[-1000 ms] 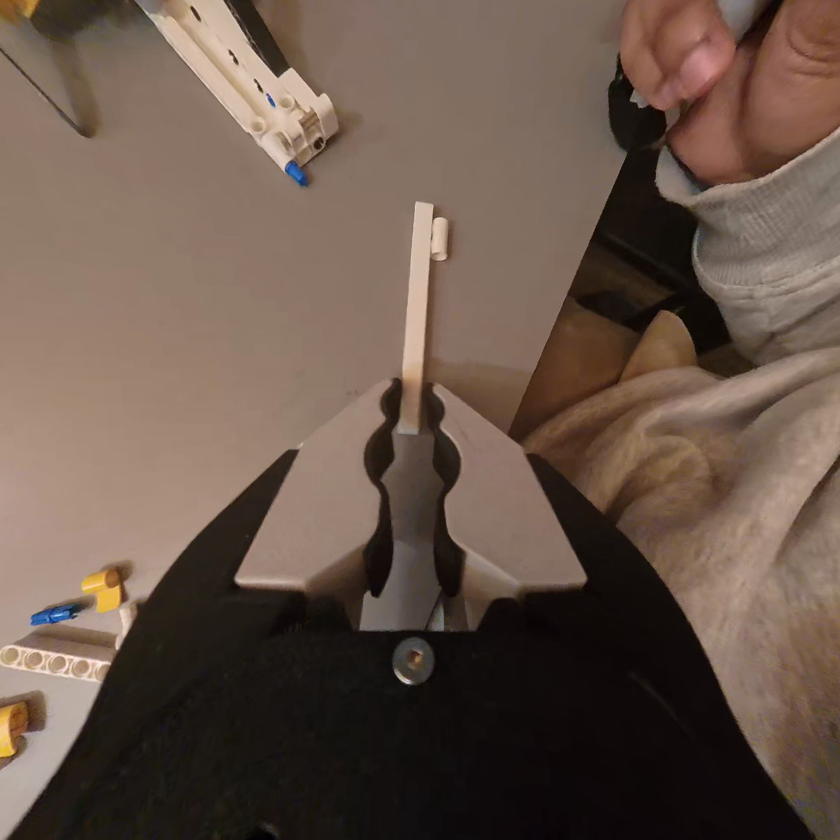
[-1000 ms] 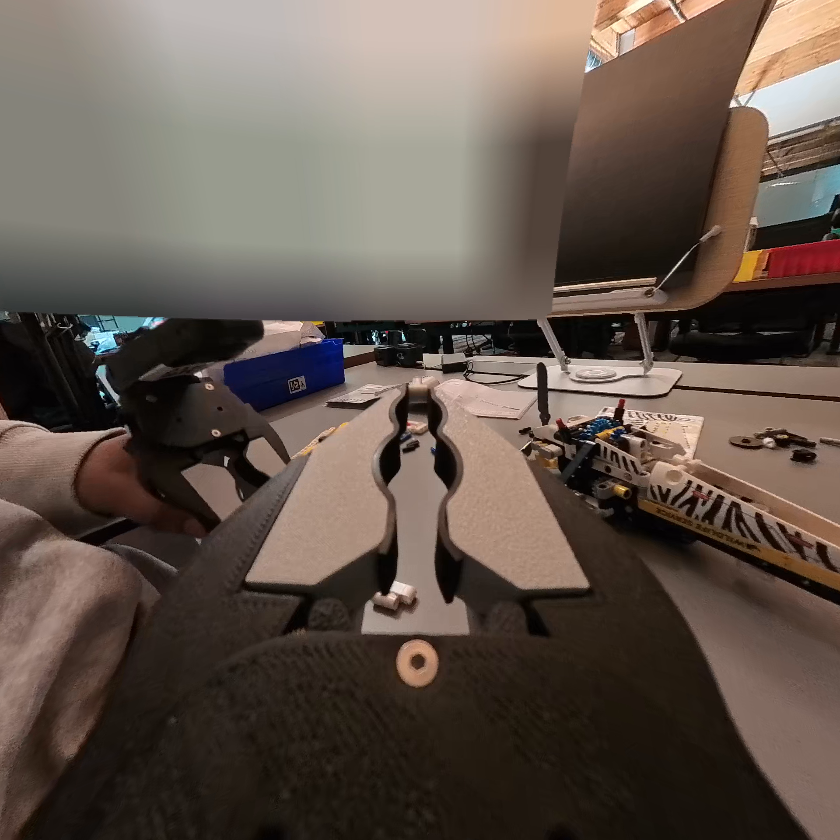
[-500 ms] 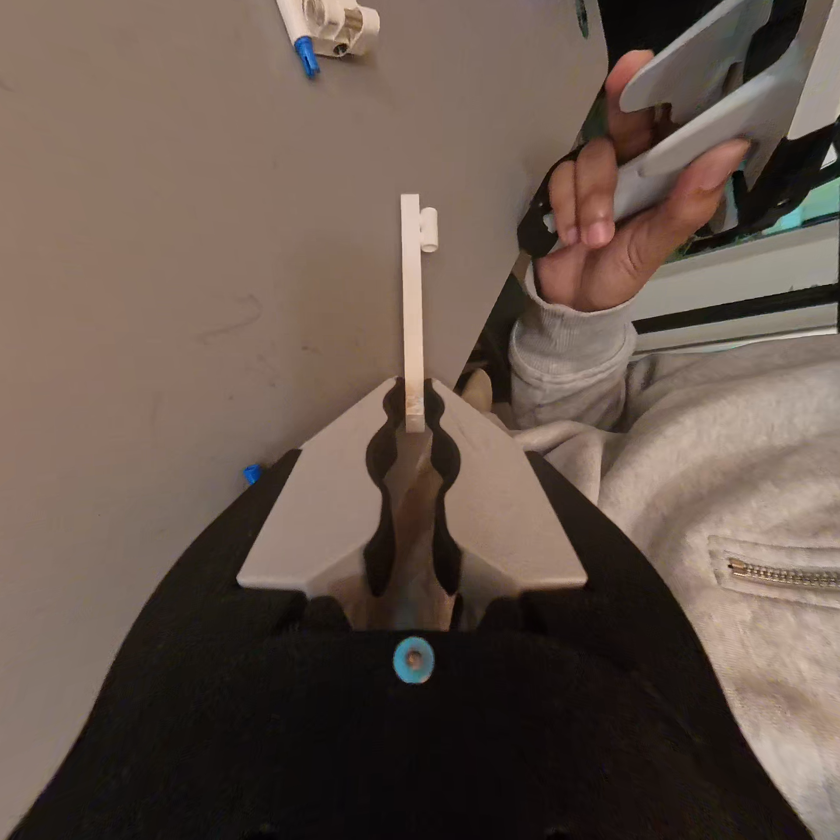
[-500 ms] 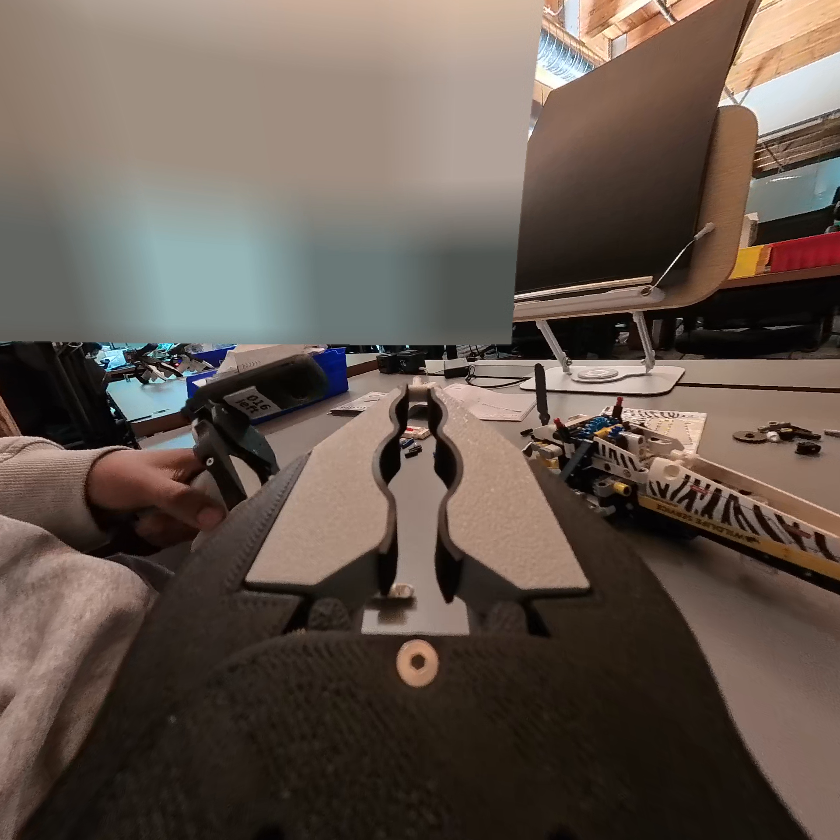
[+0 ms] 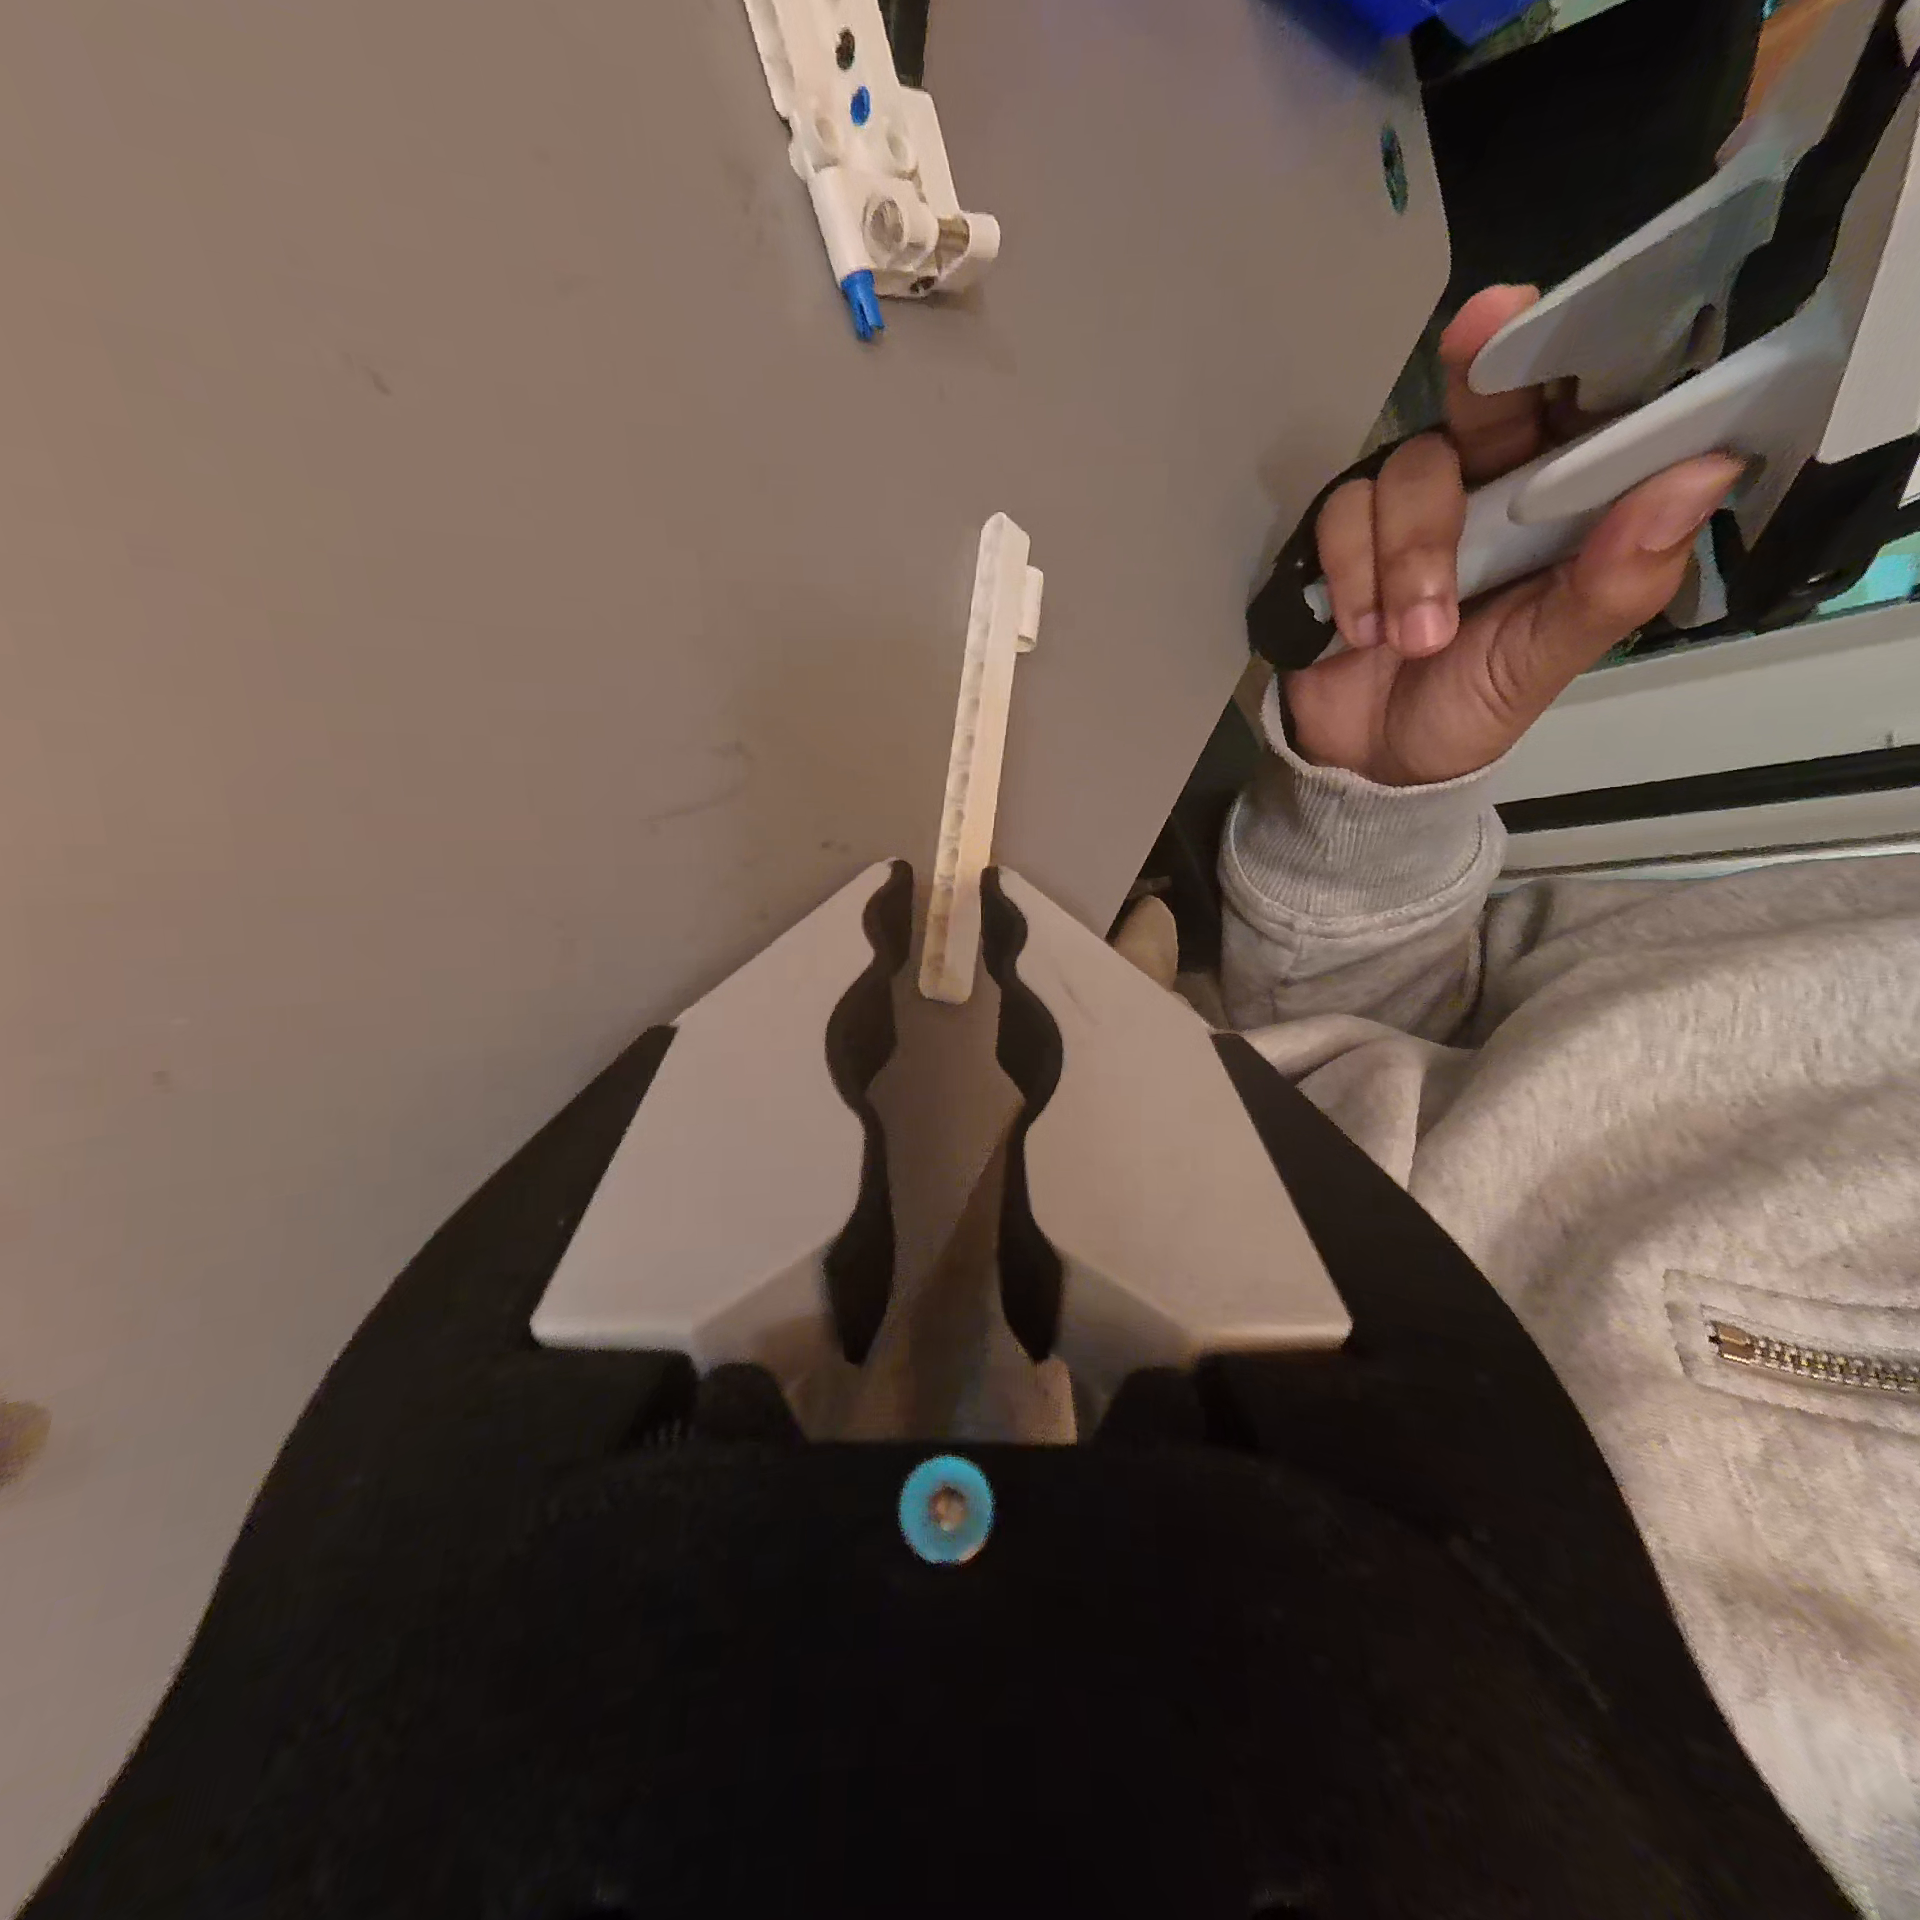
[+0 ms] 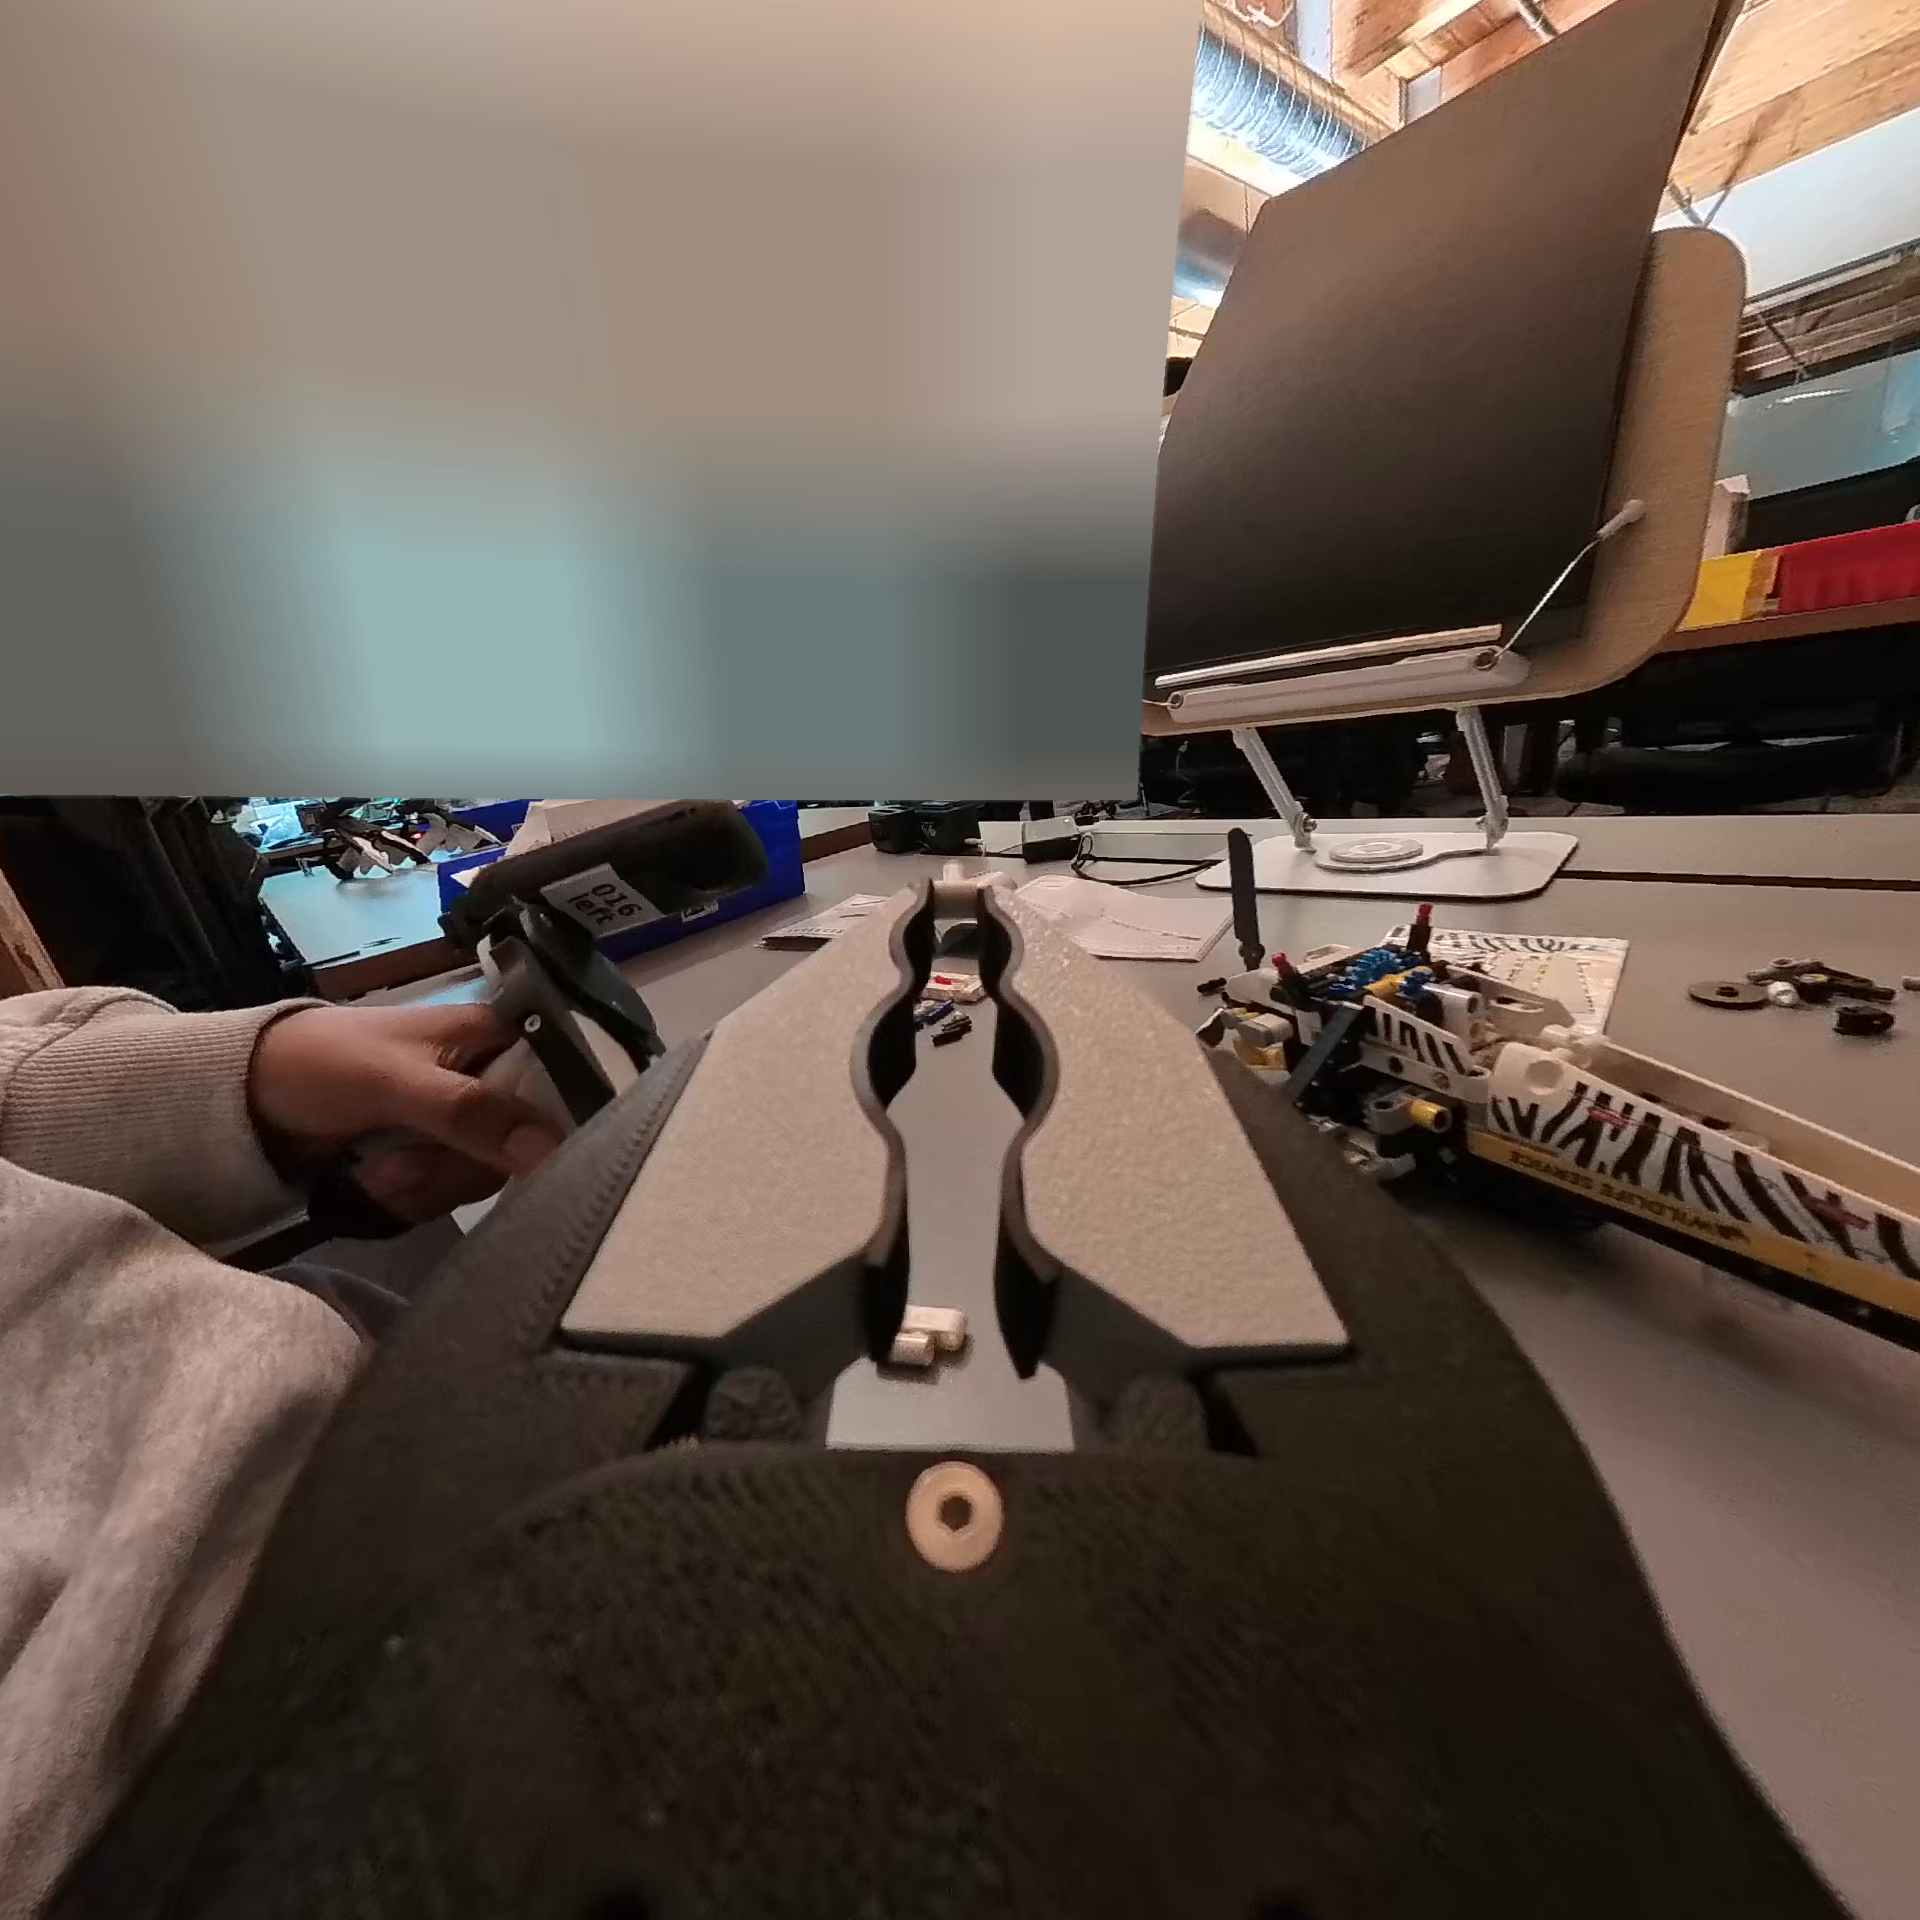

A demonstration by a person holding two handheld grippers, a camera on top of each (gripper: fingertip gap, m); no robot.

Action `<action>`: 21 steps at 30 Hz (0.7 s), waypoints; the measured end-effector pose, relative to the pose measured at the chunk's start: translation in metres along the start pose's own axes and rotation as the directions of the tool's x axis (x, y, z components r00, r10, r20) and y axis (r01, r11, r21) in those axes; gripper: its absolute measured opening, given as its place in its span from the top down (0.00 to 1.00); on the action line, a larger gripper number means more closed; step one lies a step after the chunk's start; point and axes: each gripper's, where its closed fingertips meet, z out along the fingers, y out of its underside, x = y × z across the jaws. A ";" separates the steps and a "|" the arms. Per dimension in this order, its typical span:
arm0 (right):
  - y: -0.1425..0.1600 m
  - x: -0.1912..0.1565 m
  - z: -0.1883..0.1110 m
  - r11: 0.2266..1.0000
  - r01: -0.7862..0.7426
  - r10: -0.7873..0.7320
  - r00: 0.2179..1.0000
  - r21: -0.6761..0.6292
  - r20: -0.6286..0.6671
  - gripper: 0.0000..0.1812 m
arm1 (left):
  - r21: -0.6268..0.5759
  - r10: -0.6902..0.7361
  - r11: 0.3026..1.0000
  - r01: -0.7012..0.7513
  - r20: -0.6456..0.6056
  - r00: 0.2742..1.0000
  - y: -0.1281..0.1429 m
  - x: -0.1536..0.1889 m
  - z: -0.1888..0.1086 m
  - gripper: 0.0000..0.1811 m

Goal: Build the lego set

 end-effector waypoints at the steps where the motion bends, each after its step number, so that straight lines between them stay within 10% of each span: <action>1: 0.000 0.000 0.000 1.000 0.000 0.000 1.000 0.000 0.000 0.97 | 0.011 0.004 1.000 -0.004 0.006 1.000 -0.002 -0.001 -0.001 0.92; 6: 0.000 0.001 0.000 1.000 -0.007 0.007 1.000 0.003 0.000 0.97 | 0.068 0.264 0.961 -0.268 0.061 0.963 -0.012 0.018 -0.005 0.86; 10: -0.001 0.001 0.000 1.000 -0.011 0.011 1.000 0.005 0.001 0.97 | -0.084 0.568 0.811 -0.578 0.345 0.747 -0.007 0.009 0.000 0.84; 14: -0.001 0.001 -0.001 1.000 -0.014 0.014 1.000 0.008 0.003 0.97 | -0.165 0.610 0.773 -0.612 0.460 0.645 -0.001 0.003 0.006 0.96; 21: -0.001 0.000 -0.001 1.000 -0.024 0.024 1.000 0.009 0.006 0.97 | -0.191 0.621 0.762 -0.618 0.486 0.615 0.006 0.003 -0.001 0.89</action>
